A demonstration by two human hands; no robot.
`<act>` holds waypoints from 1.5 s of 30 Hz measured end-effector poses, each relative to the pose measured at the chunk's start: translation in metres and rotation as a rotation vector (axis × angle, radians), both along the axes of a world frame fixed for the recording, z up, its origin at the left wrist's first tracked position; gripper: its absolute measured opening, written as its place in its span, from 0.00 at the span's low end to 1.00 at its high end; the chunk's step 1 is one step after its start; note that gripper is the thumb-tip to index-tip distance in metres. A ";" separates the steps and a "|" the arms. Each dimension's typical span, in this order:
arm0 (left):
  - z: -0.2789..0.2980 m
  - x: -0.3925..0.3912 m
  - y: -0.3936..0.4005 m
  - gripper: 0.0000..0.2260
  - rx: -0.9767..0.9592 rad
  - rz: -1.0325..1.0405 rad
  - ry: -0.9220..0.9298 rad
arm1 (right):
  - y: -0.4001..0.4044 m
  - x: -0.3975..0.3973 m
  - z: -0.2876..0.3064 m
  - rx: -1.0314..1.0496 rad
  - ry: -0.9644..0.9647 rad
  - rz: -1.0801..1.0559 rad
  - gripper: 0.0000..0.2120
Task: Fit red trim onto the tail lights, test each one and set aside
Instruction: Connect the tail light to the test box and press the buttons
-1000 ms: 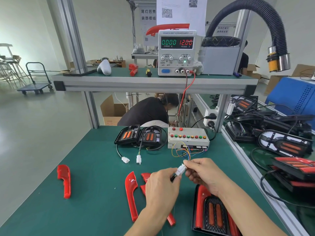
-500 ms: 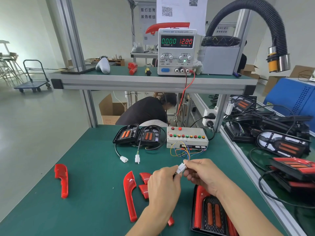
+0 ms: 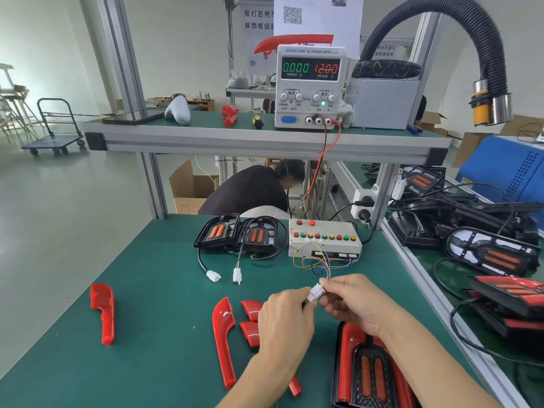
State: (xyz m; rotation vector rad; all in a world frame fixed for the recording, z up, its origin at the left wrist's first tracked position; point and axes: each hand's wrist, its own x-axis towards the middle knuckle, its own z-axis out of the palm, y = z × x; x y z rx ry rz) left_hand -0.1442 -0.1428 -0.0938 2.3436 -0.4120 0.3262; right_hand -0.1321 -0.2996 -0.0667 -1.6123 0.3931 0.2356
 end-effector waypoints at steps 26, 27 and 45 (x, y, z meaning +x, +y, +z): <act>-0.010 -0.008 0.021 0.07 -0.406 -0.014 0.533 | 0.036 0.150 -0.031 -1.259 -0.136 0.120 0.33; -0.011 -0.008 0.021 0.06 -0.406 -0.013 0.530 | 0.034 0.151 -0.031 -1.260 -0.135 0.135 0.32; -0.017 -0.007 0.015 0.06 -0.416 -0.006 0.521 | -0.004 0.151 -0.005 -1.274 -0.030 0.473 0.40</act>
